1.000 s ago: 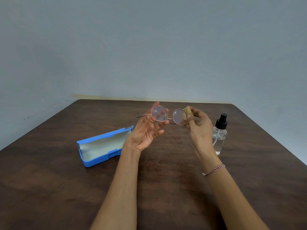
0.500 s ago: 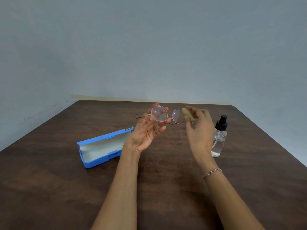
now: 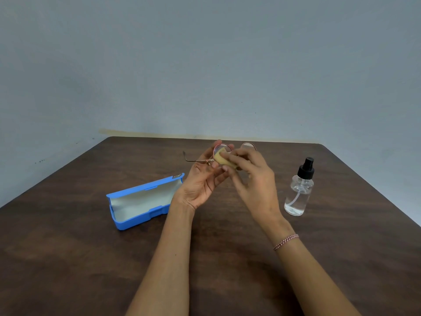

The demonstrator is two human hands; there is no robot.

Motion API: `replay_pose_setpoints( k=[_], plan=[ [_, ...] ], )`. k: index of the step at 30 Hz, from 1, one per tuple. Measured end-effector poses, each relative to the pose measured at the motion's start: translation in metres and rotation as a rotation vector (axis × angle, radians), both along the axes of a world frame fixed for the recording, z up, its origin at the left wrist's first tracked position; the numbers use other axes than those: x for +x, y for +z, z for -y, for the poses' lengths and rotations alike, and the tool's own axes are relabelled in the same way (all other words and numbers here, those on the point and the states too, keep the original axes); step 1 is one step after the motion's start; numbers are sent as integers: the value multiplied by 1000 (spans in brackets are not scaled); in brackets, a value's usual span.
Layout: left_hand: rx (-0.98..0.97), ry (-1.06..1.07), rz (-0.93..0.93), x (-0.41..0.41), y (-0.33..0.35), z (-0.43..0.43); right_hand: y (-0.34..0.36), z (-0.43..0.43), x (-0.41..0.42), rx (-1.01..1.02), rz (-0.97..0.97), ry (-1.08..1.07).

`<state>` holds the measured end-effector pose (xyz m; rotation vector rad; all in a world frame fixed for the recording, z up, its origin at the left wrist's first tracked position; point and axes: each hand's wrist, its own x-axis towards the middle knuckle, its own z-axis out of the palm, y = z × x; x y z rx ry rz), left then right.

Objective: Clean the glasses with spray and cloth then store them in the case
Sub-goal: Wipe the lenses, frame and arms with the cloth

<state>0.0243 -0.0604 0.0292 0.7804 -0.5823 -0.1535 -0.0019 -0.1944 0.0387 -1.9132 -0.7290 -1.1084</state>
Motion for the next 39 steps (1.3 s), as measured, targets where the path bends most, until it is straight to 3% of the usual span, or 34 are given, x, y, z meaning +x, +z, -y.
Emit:
replay_pose_setpoints(
  k=[3,7,10,14,20,26,33,39],
  plan=[
    [-20,-6,-15,0,-1,-3,1,1,0,-25,8,-3],
    [93,-5,-6,2,-4,0,2,3,-1,-38,-27,-126],
    [168,11,-6,3,-5,1,2,3,-2,-20,-36,-85],
    [154,19,-28,4,-7,0,2,-1,-3,-71,-1,21],
    [123,50,-21,6,-5,1,-1,3,2,-83,-39,-128],
    [139,144,-31,6,-3,1,0,-1,-1,-89,-26,-58],
    [-51,146,-35,10,-2,-3,-2,5,4,-173,-41,-121],
    [-90,148,-50,6,-1,-3,-2,3,3,-180,-22,-110]
  ],
)
